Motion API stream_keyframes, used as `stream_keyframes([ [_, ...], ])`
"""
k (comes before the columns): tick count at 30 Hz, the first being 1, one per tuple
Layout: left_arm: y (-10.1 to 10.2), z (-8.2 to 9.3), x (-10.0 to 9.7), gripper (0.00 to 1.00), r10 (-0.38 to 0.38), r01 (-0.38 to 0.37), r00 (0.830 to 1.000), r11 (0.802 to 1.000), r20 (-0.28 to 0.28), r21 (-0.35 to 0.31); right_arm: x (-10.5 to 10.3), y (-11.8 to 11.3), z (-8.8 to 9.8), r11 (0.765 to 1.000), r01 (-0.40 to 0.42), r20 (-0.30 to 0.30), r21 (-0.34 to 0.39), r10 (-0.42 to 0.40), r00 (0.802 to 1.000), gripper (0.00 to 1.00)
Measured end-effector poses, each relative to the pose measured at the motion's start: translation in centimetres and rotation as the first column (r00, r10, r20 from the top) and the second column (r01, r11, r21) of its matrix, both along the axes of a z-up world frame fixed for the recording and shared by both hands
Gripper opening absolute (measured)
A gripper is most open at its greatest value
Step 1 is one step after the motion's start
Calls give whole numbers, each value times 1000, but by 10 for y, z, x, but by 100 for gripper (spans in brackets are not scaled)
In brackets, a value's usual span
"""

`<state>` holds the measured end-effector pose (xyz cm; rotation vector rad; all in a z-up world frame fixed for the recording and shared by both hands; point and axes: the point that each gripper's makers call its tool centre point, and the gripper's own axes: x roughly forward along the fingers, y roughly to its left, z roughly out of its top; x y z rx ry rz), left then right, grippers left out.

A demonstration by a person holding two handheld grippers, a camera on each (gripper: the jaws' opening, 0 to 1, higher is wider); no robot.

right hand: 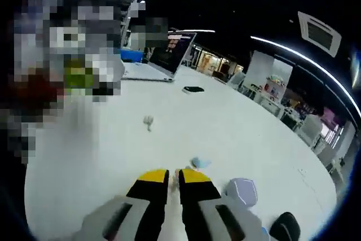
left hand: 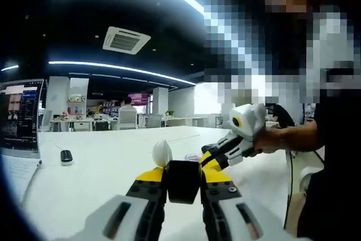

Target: Pick up the earbuds from the table and place the earbuds into the earbud case

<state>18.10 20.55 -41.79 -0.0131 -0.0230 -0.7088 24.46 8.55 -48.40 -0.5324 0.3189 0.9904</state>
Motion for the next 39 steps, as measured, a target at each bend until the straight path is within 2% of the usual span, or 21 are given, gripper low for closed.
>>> stream_keyframes([
  [3,-2,-7,-2,25,-1,1,1000,1000,-18,-1,-3,-7,1,998,-38,-16,-45,38,999,19],
  [4,-2,-9,-2,25,1,-1,1000,1000,-25,0,-6,-8,1,985,-113,1,-127,114,994,18],
  [5,-2,-12,-3,25,3,-3,999,1000,-32,1,-6,-9,1,969,-147,28,-201,155,987,18],
  [6,-2,-13,-3,25,4,-4,999,1000,-34,0,-5,-9,1,962,-154,38,-224,166,985,18],
  [7,0,-17,-4,25,8,-9,999,1000,-45,-4,-3,-4,2,920,-202,96,-335,247,964,18],
  [8,1,-18,-4,25,11,-12,999,1000,-52,-10,-1,-1,-3,908,-217,82,-358,262,962,17],
  [9,2,-18,-4,25,14,-15,998,1000,-57,-16,-1,5,-3,931,-197,41,-307,220,975,17],
  [10,3,-18,-4,25,17,-19,998,1000,-58,-18,-3,10,-4,941,-203,15,-270,215,977,17],
  [11,4,-16,-5,25,20,-21,998,1000,-54,-17,-8,15,-9,948,-223,-43,-229,219,975,15],
  [12,5,-14,-6,25,23,-24,999,1000,-46,-16,-8,13,-12,950,-209,-60,-233,200,978,14],
  [14,7,-10,-8,25,31,-32,999,999,-32,-24,4,11,-16,950,-180,5,-255,187,982,14],
  [17,10,-7,-8,25,40,-41,999,999,-23,-32,10,12,-19,966,-139,1,-217,143,990,14],
  [20,11,-6,-6,25,36,-37,999,999,-20,-37,7,12,-25,969,-120,1,-218,123,992,13],
  [26,5,-11,2,25,21,-22,999,999,-25,-41,6,14,-23,974,-98,72,-206,115,991,10],
  [29,-1,-16,6,25,11,-11,1000,1000,-22,-11,4,15,-22,972,-110,64,-206,126,990,10],
  [31,-5,-19,8,25,6,-6,1000,999,0,38,5,17,-14,980,-120,61,-161,132,989,7],
  [32,-9,-22,9,25,1,-3,1000,997,14,80,4,19,-9,987,-130,21,-98,133,991,3],
  [34,-16,-23,8,25,-10,7,999,994,30,113,1,22,-3,991,-135,-91,8,135,987,1],
  [35,-19,-23,7,25,-14,10,999,993,35,117,3,17,-5,992,-125,-131,4,124,983,1],
  [37,-22,-24,7,25,-21,16,999,993,37,121,8,8,-11,988,-133,-101,-77,125,987,1],
  [39,-23,-25,6,25,-25,20,999,993,34,117,-1,10,-15,984,-170,-159,-59,158,974,3],
])
